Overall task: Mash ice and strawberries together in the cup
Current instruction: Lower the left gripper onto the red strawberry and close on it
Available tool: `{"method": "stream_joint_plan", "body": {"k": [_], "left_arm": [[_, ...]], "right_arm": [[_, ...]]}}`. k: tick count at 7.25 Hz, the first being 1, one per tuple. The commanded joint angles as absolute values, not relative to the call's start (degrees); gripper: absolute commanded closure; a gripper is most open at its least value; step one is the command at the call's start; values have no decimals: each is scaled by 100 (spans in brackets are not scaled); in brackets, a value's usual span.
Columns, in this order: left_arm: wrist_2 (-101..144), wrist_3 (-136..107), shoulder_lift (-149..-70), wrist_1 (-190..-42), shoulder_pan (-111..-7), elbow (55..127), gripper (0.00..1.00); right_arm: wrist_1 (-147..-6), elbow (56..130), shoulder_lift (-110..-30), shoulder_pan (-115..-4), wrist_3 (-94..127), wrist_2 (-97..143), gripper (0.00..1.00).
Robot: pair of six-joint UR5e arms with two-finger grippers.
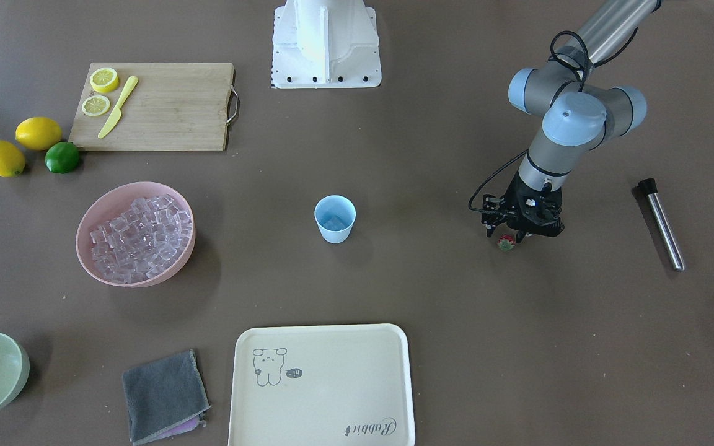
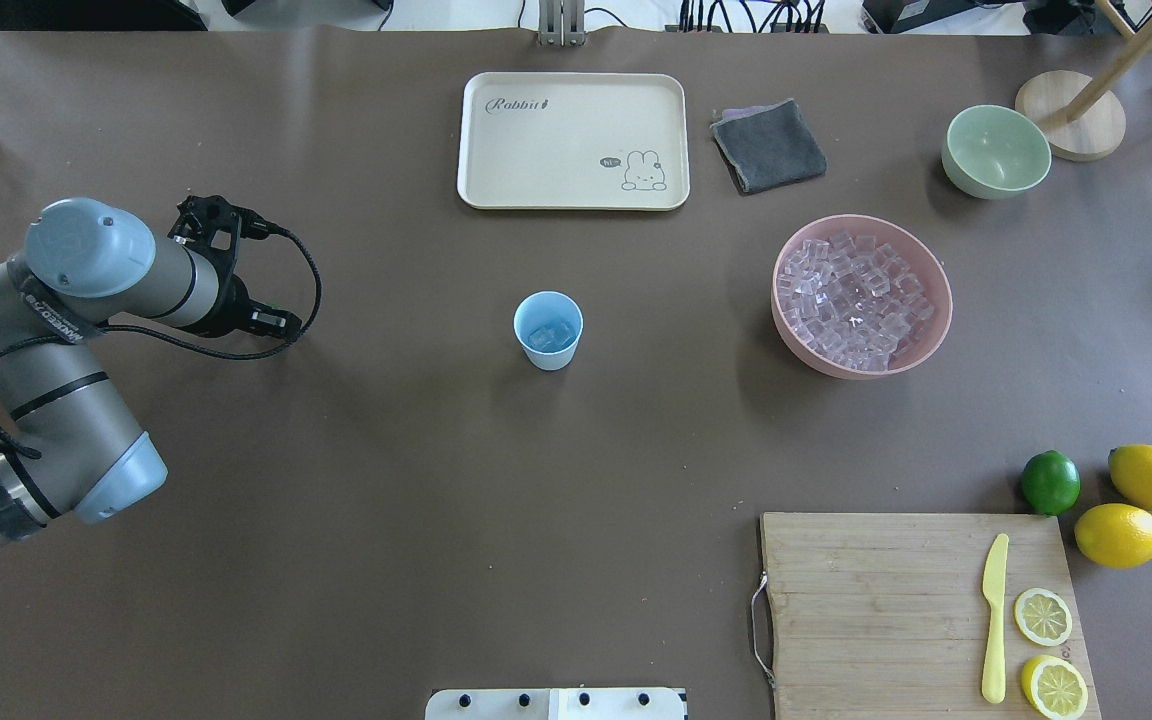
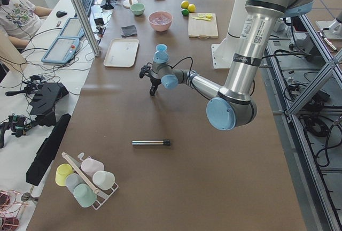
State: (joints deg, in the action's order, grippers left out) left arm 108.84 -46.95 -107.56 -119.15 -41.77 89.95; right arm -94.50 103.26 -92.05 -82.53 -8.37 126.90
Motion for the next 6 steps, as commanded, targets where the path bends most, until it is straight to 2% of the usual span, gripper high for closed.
{"method": "stream_joint_plan", "body": {"k": [1, 6], "left_arm": [[10881, -4702, -10749, -11909, -4201, 9035, 49], [11133, -4737, -10767, -11674, -4384, 9218, 100]], "right_arm": [[-9029, 10327, -9368, -8253, -783, 12691, 2], [-9026, 10327, -9369, -8253, -782, 12674, 2]]}}
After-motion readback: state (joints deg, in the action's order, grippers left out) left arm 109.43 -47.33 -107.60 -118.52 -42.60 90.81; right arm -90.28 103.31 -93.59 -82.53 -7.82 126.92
